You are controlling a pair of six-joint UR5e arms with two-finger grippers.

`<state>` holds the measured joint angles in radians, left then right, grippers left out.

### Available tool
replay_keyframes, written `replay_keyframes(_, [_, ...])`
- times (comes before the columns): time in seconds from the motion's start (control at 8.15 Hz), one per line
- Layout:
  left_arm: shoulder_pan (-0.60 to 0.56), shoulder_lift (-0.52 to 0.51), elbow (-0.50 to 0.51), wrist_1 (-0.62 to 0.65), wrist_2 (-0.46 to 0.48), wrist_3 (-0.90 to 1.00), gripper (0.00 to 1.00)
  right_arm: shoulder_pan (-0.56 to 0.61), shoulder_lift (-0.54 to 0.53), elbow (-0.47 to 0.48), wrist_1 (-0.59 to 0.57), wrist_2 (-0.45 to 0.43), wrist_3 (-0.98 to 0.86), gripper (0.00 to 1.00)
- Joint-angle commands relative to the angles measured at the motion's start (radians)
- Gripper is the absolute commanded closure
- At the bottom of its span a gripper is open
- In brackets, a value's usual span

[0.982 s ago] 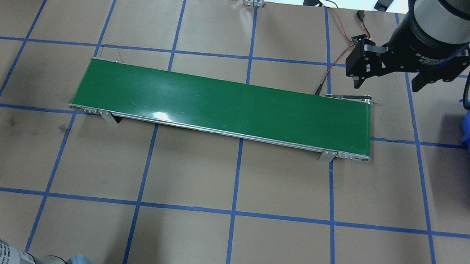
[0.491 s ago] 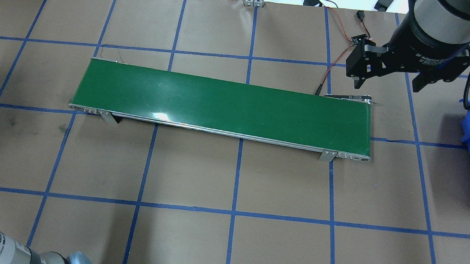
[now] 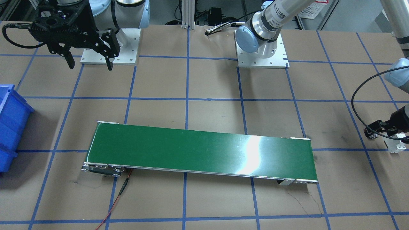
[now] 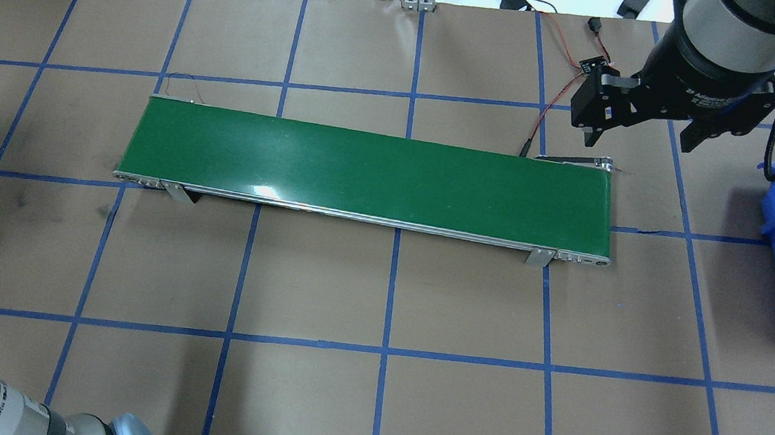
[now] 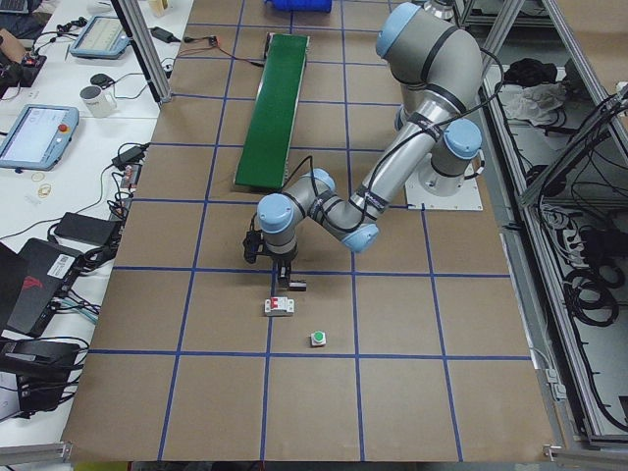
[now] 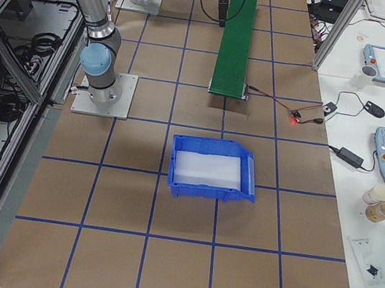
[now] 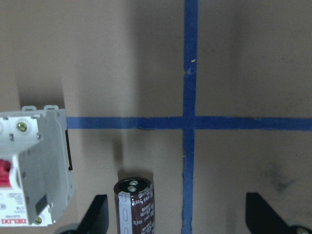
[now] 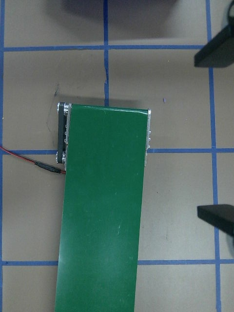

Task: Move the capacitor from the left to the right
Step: 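Lower the left gripper and close it on the brown capacitor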

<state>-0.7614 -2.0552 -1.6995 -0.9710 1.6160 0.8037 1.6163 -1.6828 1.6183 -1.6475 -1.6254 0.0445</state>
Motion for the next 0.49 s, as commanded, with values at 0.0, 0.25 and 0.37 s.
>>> replay_keyframes(0.0, [0.010,-0.032,-0.002,0.029,0.002,0.021,0.00,0.001,0.000,0.000,0.000,0.002,0.000,0.00])
replay_keyframes(0.25, [0.050,-0.039,-0.005,0.038,0.002,0.043,0.00,0.001,0.000,0.000,0.000,0.007,0.000,0.00])
replay_keyframes(0.37, [0.050,-0.039,-0.008,0.038,0.002,0.043,0.00,0.001,0.000,0.000,0.000,0.007,0.000,0.00])
